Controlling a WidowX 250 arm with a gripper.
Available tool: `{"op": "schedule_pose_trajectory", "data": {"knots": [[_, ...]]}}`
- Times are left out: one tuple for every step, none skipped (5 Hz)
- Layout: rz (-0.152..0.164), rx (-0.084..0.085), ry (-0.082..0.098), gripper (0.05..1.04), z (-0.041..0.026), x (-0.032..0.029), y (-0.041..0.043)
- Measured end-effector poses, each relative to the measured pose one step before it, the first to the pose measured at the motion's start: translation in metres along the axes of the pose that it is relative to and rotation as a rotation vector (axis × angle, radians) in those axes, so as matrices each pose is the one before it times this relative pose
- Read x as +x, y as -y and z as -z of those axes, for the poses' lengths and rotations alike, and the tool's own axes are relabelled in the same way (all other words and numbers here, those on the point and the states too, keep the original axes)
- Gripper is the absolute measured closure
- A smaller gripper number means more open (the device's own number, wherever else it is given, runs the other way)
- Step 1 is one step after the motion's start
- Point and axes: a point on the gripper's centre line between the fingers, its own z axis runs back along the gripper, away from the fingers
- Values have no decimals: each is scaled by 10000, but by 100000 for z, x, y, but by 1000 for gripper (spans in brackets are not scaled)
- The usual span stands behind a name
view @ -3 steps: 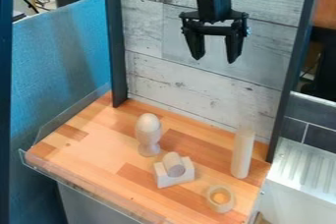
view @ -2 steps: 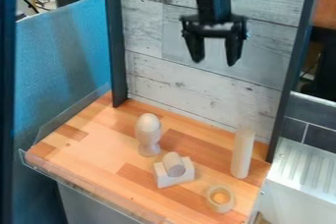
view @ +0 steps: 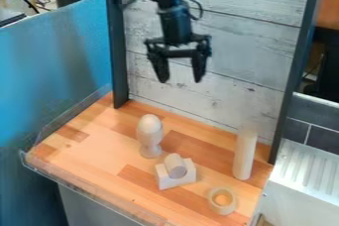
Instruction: Move the ball to the upper right side of the table
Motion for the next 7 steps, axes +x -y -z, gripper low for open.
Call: {"op": "schedule_pose_trajectory", "data": {"knots": [[-898, 422, 451, 83, -1040, -417, -1141], [-741, 611, -163, 83, 755, -702, -1760], [9, 144, 93, 83, 1061, -289, -299], [191, 252, 116, 83, 1754, 534, -143], [500, -85, -197, 83, 1673, -192, 84], [399, -82, 192, 83, 428, 53, 111], [-103, 418, 260, 83, 336, 421, -1035]]}}
